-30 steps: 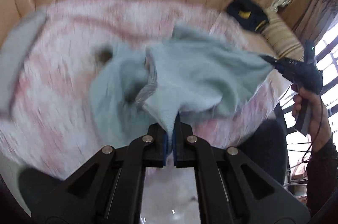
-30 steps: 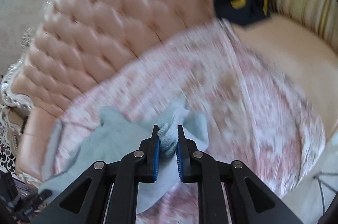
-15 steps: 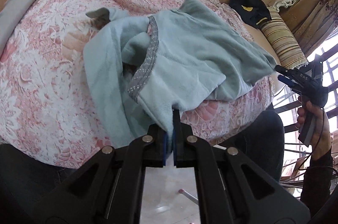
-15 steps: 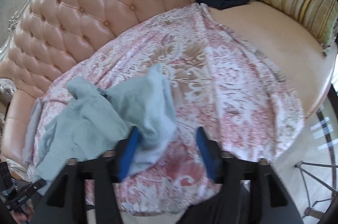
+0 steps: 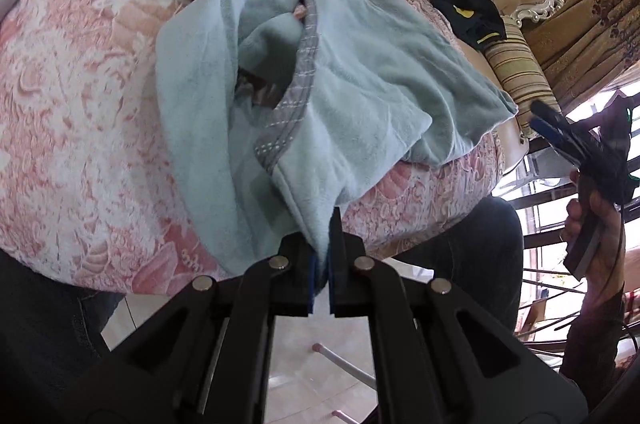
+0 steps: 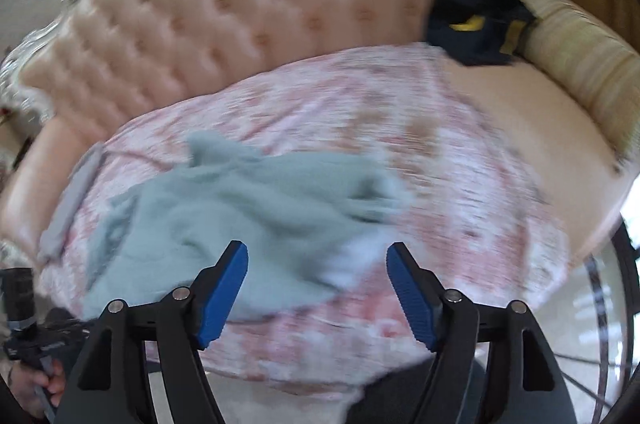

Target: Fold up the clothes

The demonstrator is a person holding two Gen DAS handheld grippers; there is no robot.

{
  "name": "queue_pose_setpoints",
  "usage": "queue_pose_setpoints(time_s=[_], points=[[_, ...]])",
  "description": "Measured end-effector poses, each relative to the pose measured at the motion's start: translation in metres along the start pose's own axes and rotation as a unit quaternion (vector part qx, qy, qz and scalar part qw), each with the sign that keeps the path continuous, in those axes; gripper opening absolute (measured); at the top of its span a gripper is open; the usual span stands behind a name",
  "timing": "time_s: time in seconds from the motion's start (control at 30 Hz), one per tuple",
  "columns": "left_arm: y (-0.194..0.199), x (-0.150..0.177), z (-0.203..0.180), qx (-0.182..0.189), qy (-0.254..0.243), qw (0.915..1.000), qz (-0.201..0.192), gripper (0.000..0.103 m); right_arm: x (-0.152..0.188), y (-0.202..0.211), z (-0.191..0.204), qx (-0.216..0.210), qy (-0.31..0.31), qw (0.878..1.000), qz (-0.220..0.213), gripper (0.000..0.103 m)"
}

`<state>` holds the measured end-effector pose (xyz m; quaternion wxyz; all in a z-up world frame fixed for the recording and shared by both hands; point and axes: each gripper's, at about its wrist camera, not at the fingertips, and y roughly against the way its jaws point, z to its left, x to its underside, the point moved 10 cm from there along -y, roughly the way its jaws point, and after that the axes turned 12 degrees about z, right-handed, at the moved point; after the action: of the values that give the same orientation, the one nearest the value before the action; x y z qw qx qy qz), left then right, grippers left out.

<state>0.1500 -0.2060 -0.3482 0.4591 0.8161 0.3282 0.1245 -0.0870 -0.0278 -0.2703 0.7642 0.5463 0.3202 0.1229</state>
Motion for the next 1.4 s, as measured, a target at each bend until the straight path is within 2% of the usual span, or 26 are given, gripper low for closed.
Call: queue_pose_setpoints(time_s=[0.17, 0.23, 0.3, 0.37, 0.47, 0.53, 0.6, 0.63, 0.73, 0.87, 1.07, 1.1, 1.13, 1.17, 1.2, 1.27, 1.33, 1.4], points=[[0.007, 0.004, 0.006, 0.013, 0.004, 0.9999, -0.008, 0.007, -0.036, -0.031, 0.059, 0.004, 0.064, 0.998, 0.015, 0.075], [0.010, 0.005, 0.011, 0.014, 0.006, 0.9998, -0.013, 0.016, -0.051, -0.041, 0.074, 0.008, 0.090, 0.996, 0.015, 0.075], [0.014, 0.006, 0.018, 0.017, 0.010, 0.9995, -0.023, 0.042, -0.068, -0.053, 0.093, 0.028, 0.129, 0.991, 0.019, 0.077], [0.022, 0.008, 0.024, 0.030, 0.006, 0.9987, -0.039, 0.043, -0.081, -0.064, 0.113, 0.048, 0.177, 0.983, 0.022, 0.078], [0.042, 0.009, 0.033, 0.054, -0.015, 0.9961, -0.068, 0.043, -0.088, -0.080, 0.156, 0.053, 0.292, 0.955, 0.025, 0.078], [0.054, 0.009, 0.036, 0.066, -0.034, 0.9935, -0.086, 0.043, -0.087, -0.091, 0.183, 0.041, 0.360, 0.931, 0.031, 0.078], [0.064, 0.011, 0.037, 0.081, -0.049, 0.9906, -0.099, 0.043, -0.082, -0.111, 0.202, 0.037, 0.425, 0.903, 0.055, 0.078], [0.066, 0.012, 0.038, 0.084, -0.051, 0.9901, -0.101, 0.043, -0.080, -0.121, 0.208, 0.040, 0.450, 0.890, 0.068, 0.078], [0.066, 0.014, 0.045, 0.081, -0.039, 0.9905, -0.104, 0.043, -0.080, -0.146, 0.211, 0.049, 0.489, 0.864, 0.109, 0.078], [0.066, 0.013, 0.050, 0.079, -0.025, 0.9907, -0.107, 0.043, -0.097, -0.174, 0.205, 0.049, 0.497, 0.852, 0.153, 0.078], [0.063, 0.009, 0.055, 0.069, -0.014, 0.9924, -0.101, 0.043, -0.096, -0.205, 0.191, 0.051, 0.526, 0.814, 0.242, 0.077], [0.063, 0.009, 0.056, 0.068, -0.011, 0.9925, -0.101, 0.043, -0.093, -0.208, 0.187, 0.046, 0.524, 0.810, 0.261, 0.060], [0.063, 0.009, 0.057, 0.068, -0.008, 0.9925, -0.102, 0.043, -0.089, -0.206, 0.184, 0.035, 0.518, 0.808, 0.278, 0.043], [0.063, 0.008, 0.058, 0.067, -0.006, 0.9925, -0.102, 0.043, -0.086, -0.200, 0.182, 0.027, 0.518, 0.807, 0.284, 0.016], [0.064, 0.007, 0.059, 0.066, -0.003, 0.9925, -0.103, 0.043, -0.082, -0.194, 0.180, 0.019, 0.518, 0.806, 0.287, 0.014], [0.065, 0.005, 0.059, 0.064, 0.001, 0.9925, -0.104, 0.043, -0.079, -0.172, 0.175, 0.008, 0.515, 0.814, 0.267, 0.012], [0.066, 0.005, 0.056, 0.062, -0.002, 0.9925, -0.105, 0.043, -0.078, -0.149, 0.171, -0.005, 0.504, 0.830, 0.238, 0.011], [0.068, 0.005, 0.046, 0.064, -0.013, 0.9921, -0.107, 0.043, -0.077, -0.114, 0.167, -0.018, 0.486, 0.853, 0.187, 0.011]])
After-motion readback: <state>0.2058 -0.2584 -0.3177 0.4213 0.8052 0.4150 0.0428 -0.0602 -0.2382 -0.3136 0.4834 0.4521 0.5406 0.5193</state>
